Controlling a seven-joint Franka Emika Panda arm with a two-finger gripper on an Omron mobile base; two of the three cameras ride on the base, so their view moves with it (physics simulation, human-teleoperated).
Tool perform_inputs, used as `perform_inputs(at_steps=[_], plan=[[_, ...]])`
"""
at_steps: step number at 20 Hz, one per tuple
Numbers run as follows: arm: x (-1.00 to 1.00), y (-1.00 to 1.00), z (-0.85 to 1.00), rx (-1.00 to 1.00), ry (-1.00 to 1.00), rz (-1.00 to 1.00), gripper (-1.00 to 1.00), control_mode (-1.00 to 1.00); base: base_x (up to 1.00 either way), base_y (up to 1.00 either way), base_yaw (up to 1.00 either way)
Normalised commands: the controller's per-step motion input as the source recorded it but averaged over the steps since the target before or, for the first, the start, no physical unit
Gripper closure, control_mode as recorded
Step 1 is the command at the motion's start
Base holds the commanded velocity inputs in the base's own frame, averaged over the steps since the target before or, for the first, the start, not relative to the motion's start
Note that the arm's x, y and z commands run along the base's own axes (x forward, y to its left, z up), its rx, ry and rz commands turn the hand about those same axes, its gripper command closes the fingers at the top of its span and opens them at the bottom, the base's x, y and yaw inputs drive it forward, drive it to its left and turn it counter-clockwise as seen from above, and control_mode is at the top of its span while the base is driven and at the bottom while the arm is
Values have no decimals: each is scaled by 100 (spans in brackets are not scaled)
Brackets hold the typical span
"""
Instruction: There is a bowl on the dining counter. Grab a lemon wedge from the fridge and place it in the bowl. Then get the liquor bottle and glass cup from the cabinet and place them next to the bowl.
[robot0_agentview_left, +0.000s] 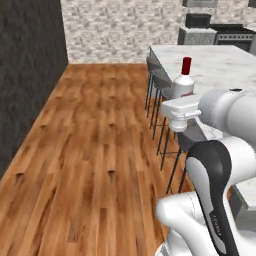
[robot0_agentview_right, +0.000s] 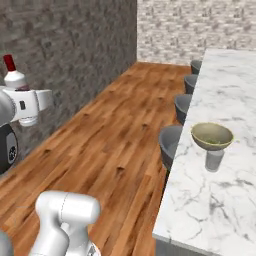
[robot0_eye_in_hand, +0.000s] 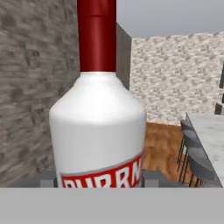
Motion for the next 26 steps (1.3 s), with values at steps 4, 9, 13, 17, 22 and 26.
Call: perform_inputs(at_steps=[4,9,13,17,22,26], plan=[[0,0,0,0,0,0,100,100,60,28,-68],[0,0,0,0,0,0,100,100,54,45,-69],[0,0,0,0,0,0,100,100,41,54,-68],[0,0,0,0,0,0,100,100,34,62,-68],[0,0,0,0,0,0,100,100,6,70,-65],[0,0,0,0,0,0,100,100,0,76,-64]])
